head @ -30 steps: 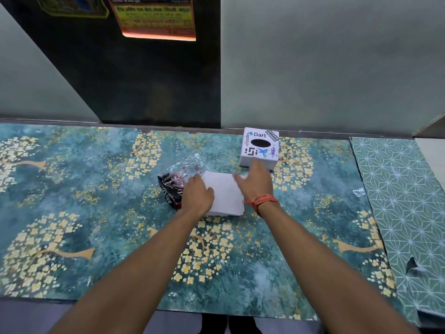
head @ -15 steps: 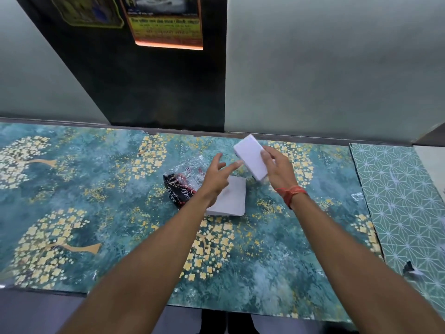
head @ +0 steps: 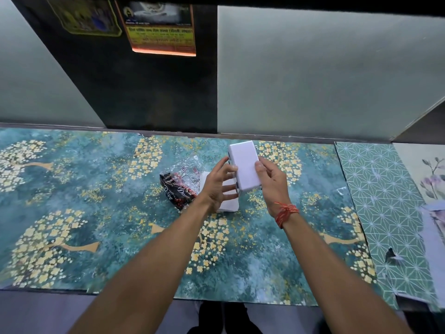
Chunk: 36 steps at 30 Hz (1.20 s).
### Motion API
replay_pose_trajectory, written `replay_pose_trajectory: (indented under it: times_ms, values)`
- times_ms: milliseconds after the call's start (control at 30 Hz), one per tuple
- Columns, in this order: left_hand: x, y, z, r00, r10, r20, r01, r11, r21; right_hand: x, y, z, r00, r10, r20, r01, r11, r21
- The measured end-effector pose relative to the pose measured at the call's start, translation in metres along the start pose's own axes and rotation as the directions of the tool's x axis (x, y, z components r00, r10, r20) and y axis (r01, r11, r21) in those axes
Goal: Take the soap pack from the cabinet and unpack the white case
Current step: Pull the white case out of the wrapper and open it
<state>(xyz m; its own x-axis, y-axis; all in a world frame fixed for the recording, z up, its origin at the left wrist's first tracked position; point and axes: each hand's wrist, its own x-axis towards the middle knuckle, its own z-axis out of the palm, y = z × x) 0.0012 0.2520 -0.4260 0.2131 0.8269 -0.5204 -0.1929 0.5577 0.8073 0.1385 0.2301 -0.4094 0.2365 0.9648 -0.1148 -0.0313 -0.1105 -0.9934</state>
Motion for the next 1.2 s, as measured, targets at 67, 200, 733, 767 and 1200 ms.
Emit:
replay_pose_trajectory:
  times_ms: [67,200,733,767,1200]
  values:
    - [-0.002,0.002,-0.005,1.000,-0.015,-0.002,0.015,1.000,-0.001,-0.001,0.002,-0.001,0.999,0.040,-0.018,-0.039,0.999,0.015]
    - [-0.003,0.007,-0.023,0.996,-0.094,0.007,0.094,0.986,-0.141,0.005,0.001,-0.017,0.979,0.189,-0.079,-0.178,0.975,0.133]
    - [0.014,0.016,-0.097,0.891,-0.274,-0.362,0.116,0.908,-0.402,0.012,0.068,-0.058,0.771,0.628,-0.101,-0.480,0.679,0.555]
    - [0.013,0.014,-0.104,0.879,-0.284,-0.383,0.117,0.908,-0.403,0.012,0.069,-0.059,0.769,0.632,-0.096,-0.483,0.672,0.562]
    - [0.002,-0.020,-0.061,0.721,0.342,-0.603,0.264,0.670,0.694,0.023,0.095,-0.063,0.693,0.606,-0.391,-0.596,0.786,0.161]
